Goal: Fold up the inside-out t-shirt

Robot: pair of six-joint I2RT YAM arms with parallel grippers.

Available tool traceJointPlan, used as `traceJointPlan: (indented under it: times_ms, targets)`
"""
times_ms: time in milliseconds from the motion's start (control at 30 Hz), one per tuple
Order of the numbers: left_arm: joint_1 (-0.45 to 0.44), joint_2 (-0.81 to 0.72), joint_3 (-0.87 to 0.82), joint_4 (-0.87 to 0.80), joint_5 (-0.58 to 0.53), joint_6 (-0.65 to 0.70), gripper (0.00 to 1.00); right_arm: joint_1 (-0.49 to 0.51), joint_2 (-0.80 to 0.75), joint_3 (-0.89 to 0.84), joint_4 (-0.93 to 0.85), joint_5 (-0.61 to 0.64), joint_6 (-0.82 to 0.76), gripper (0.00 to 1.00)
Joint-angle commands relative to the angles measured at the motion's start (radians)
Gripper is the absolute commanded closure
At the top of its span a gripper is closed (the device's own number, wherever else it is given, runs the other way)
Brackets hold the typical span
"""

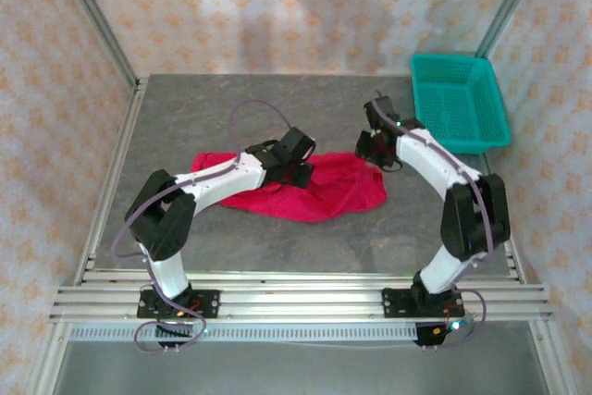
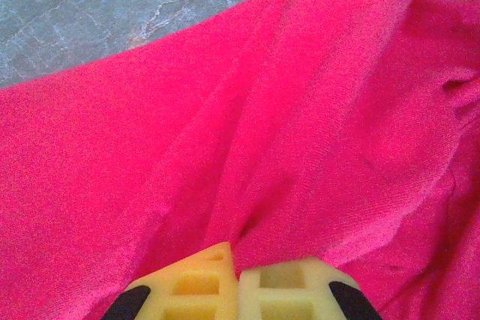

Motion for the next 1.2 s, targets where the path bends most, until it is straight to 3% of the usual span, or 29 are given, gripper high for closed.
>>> traceJointPlan:
  times_ms: [0,133,300,367,467,567,667,733,833,900,1167]
  targets:
    - [0.018,0.017,0.000,0.014,0.025,-0.038,1.00,0.101,-0.118,-0.078,-0.037,0.098,0.031,0.77]
    - [0.042,0.008,-0.029,0.046,0.065,-0.070,1.00,0.188,-0.127,-0.177,0.146,-0.063,0.152,0.82]
    - [0.065,-0.005,-0.061,0.079,0.101,-0.099,1.00,0.264,-0.014,-0.175,0.239,-0.095,0.218,0.79]
    - [0.065,-0.004,-0.062,0.076,0.103,-0.099,1.00,0.276,0.038,-0.169,0.265,-0.108,0.229,0.74]
    - [0.067,-0.003,-0.067,0.076,0.103,-0.102,1.00,0.285,0.101,-0.168,0.305,-0.141,0.273,0.58]
    - [0.067,-0.003,-0.076,0.082,0.103,-0.105,1.00,0.307,0.126,-0.178,0.325,-0.129,0.306,0.50]
    - [0.067,0.001,-0.079,0.085,0.104,-0.107,1.00,0.320,0.155,-0.193,0.339,-0.112,0.330,0.49]
    - [0.068,0.004,-0.080,0.085,0.104,-0.108,1.00,0.320,0.179,-0.200,0.345,-0.096,0.338,0.54]
    - [0.075,0.005,-0.080,0.081,0.103,-0.110,1.00,0.320,0.179,-0.200,0.333,-0.067,0.330,0.87]
    - [0.086,0.004,-0.078,0.077,0.105,-0.107,1.00,0.320,0.147,-0.184,0.299,-0.047,0.311,1.00]
    - [0.186,0.040,0.017,0.021,0.112,-0.107,1.00,0.291,-0.151,-0.004,0.044,0.030,0.162,1.00]
